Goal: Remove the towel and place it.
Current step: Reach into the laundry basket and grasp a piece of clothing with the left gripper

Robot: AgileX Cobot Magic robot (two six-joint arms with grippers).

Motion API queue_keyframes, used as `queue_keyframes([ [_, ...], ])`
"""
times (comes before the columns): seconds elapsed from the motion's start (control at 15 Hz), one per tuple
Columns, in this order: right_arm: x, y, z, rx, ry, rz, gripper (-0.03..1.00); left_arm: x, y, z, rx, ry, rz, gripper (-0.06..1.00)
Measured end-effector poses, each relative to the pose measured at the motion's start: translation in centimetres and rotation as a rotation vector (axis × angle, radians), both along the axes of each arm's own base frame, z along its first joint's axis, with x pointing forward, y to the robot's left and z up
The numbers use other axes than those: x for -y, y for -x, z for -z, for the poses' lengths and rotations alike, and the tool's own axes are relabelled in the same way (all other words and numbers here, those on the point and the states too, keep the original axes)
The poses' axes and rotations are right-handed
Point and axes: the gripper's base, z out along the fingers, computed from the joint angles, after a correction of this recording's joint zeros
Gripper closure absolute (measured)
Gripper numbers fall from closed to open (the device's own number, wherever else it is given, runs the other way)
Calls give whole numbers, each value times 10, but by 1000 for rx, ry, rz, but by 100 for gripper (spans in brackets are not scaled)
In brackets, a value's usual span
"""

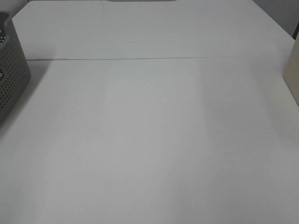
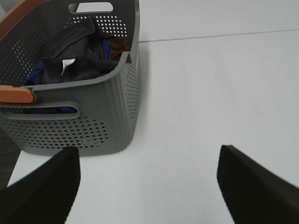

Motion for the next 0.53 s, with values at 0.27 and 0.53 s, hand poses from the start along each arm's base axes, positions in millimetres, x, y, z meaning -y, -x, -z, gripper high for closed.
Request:
queue_keyframes([
  [0.27, 0, 0, 0, 0, 0, 0, 32, -1, -11, -12, -9, 3, -2, 18],
  [0.53, 0, 0, 0, 0, 0, 0, 32, -7, -53, -56, -49, 67, -65, 18],
])
